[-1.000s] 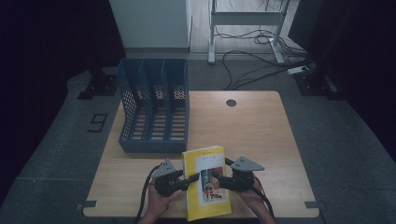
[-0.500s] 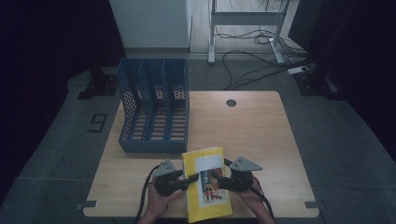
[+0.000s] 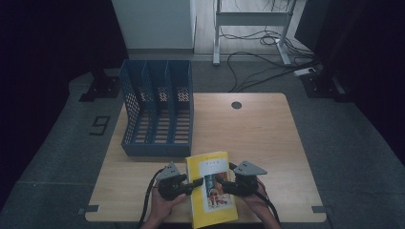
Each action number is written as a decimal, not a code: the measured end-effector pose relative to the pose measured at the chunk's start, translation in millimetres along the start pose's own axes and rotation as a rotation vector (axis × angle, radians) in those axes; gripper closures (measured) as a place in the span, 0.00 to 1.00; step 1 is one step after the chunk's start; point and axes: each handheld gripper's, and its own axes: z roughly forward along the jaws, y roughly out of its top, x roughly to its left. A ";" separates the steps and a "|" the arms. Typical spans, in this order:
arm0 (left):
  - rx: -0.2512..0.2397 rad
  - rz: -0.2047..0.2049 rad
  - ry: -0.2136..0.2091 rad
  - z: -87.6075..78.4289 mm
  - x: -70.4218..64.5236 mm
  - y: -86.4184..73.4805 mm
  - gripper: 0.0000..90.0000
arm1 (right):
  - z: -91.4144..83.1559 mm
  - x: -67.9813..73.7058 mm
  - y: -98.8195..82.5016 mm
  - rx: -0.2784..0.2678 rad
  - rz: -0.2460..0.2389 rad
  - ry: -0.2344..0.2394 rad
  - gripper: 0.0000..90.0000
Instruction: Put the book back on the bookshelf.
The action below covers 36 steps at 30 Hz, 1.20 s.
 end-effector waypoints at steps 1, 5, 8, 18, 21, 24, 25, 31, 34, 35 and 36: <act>0.000 0.000 0.001 0.0 -0.1 -0.1 0.67 | 0.1 0.1 0.0 0.000 0.000 -0.001 0.35; -0.001 0.000 0.000 -0.2 -0.2 0.1 0.67 | -0.2 0.3 0.1 -0.001 -0.003 -0.002 0.35; 0.000 0.000 0.002 -0.1 0.1 0.0 0.67 | -0.1 0.3 0.0 -0.001 -0.004 -0.002 0.35; 0.003 -0.005 0.005 0.3 0.7 -0.7 0.66 | 0.3 0.9 -0.2 0.000 -0.012 -0.004 0.35; 0.007 -0.007 0.007 0.7 0.9 -1.1 0.66 | 1.0 1.4 -0.8 -0.002 -0.013 -0.007 0.35; 0.007 -0.007 0.006 0.8 1.1 -1.2 0.66 | 1.0 1.5 -0.8 0.001 -0.016 -0.009 0.34; 0.007 -0.007 0.006 0.8 1.0 -1.2 0.66 | 0.8 1.5 -0.7 0.001 -0.018 -0.009 0.34; 0.005 -0.009 0.006 0.9 1.0 -1.5 0.66 | 0.7 2.0 -0.6 0.000 -0.019 -0.011 0.34; 0.005 -0.009 0.008 0.7 0.9 -1.6 0.66 | 0.6 2.4 -0.5 -0.001 -0.023 -0.014 0.34; 0.005 -0.009 0.007 0.7 1.0 -1.6 0.66 | 0.6 2.5 -0.4 -0.001 -0.024 -0.014 0.34; 0.005 -0.010 0.007 0.8 1.1 -1.7 0.66 | 0.5 2.5 -0.4 -0.001 -0.024 -0.014 0.34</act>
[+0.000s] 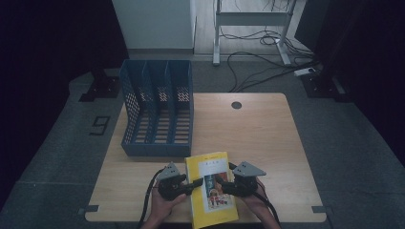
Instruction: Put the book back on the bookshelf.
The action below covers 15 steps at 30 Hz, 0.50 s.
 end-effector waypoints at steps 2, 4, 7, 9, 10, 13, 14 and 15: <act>0.001 -0.002 0.000 0.0 0.2 -0.1 0.66 | 0.0 0.1 0.1 0.000 -0.001 -0.001 0.34; 0.001 -0.002 0.000 0.1 0.5 -0.3 0.66 | -0.1 0.4 0.1 0.000 -0.004 -0.003 0.34; 0.002 -0.003 -0.001 0.0 0.6 -0.3 0.66 | 0.0 0.7 0.1 -0.002 -0.005 -0.004 0.34; 0.001 -0.003 0.000 0.2 0.5 -0.3 0.66 | 0.0 0.6 0.1 -0.002 -0.005 -0.004 0.34; 0.001 -0.003 0.000 0.1 0.5 -0.3 0.66 | 0.0 0.7 0.1 -0.001 -0.005 -0.004 0.34; 0.001 -0.004 -0.001 0.1 0.6 -0.3 0.66 | -0.2 0.6 0.3 -0.002 -0.007 -0.004 0.34; 0.001 -0.004 -0.002 0.1 0.7 -0.4 0.66 | -0.2 0.7 0.3 -0.002 -0.006 -0.004 0.34; 0.001 -0.004 -0.002 0.1 0.7 -0.4 0.66 | -0.3 0.7 0.4 -0.002 -0.007 -0.004 0.34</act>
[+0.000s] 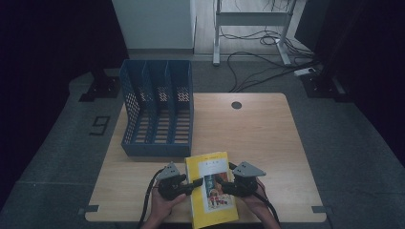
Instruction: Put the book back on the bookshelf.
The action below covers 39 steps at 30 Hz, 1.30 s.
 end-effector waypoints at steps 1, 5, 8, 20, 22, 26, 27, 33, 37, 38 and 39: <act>-0.001 0.000 0.000 -0.1 -0.1 0.0 0.66 | -0.2 0.1 0.2 0.000 -0.002 0.000 0.34; -0.017 0.018 0.005 -1.1 -3.6 0.2 0.66 | -1.7 1.1 1.7 -0.011 -0.008 -0.007 0.34; -0.027 0.021 -0.005 -2.9 -4.5 1.1 0.69 | -2.9 0.0 2.2 -0.014 -0.002 -0.001 0.34; -0.064 0.045 -0.019 -9.5 -11.2 3.8 0.74 | -7.4 0.6 5.6 -0.034 0.001 0.010 0.34; -0.072 0.048 -0.020 -10.9 -12.6 4.7 0.75 | -8.6 1.3 6.5 -0.045 0.000 0.010 0.34; -0.079 0.054 -0.016 -13.1 -14.6 6.2 0.75 | -10.4 2.4 8.1 -0.051 -0.002 0.008 0.34; -0.081 0.055 -0.016 -13.8 -15.0 6.6 0.76 | -11.0 2.8 8.5 -0.056 -0.005 0.008 0.34; -0.087 0.047 -0.027 -17.1 -15.1 8.4 0.78 | -12.1 3.5 9.4 -0.074 -0.002 0.019 0.34; -0.092 0.050 -0.032 -18.8 -14.8 9.2 0.78 | -12.3 3.4 9.4 -0.082 0.004 0.027 0.33; -0.095 0.051 -0.032 -19.1 -14.9 9.3 0.78 | -12.3 3.1 9.5 -0.082 0.011 0.033 0.33; -0.095 0.051 -0.032 -19.1 -14.9 9.3 0.79 | -12.3 3.1 9.5 -0.082 0.011 0.033 0.33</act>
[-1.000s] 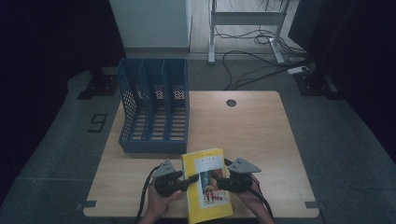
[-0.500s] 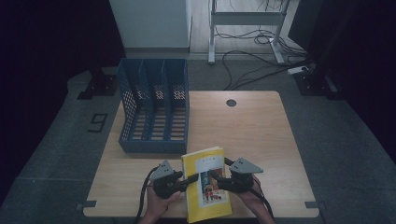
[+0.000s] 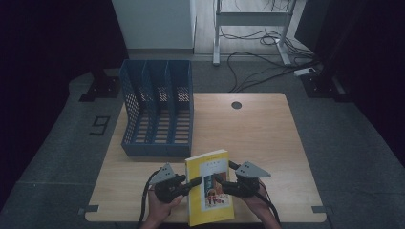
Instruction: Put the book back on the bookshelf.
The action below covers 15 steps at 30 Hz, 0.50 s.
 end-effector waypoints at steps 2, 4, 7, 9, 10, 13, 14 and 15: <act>0.002 0.000 0.001 -0.1 0.2 0.1 0.78 | 0.5 -1.6 -0.5 0.017 0.008 0.002 0.33; 0.003 -0.004 0.007 -0.2 0.7 -0.1 0.78 | 1.7 -2.5 -1.3 0.030 0.017 -0.010 0.32; 0.000 -0.005 0.009 -1.7 1.8 0.4 0.79 | 3.8 -4.4 -2.7 0.049 0.039 0.005 0.31; -0.006 -0.005 0.015 -2.9 1.9 0.8 0.79 | 6.0 -5.3 -4.3 0.074 0.048 0.020 0.29; -0.009 -0.005 0.017 -3.7 2.1 1.0 0.79 | 6.6 -5.4 -4.9 0.081 0.050 0.025 0.28; -0.027 -0.001 0.024 -7.0 1.1 2.5 0.80 | 10.0 -4.1 -6.8 0.113 0.045 0.046 0.25; -0.027 -0.001 0.024 -7.0 1.1 2.5 0.80 | 10.7 -3.5 -7.1 0.121 0.045 0.053 0.24; -0.034 0.004 0.027 -8.6 0.4 3.6 0.81 | 12.0 -2.5 -7.5 0.131 0.041 0.063 0.23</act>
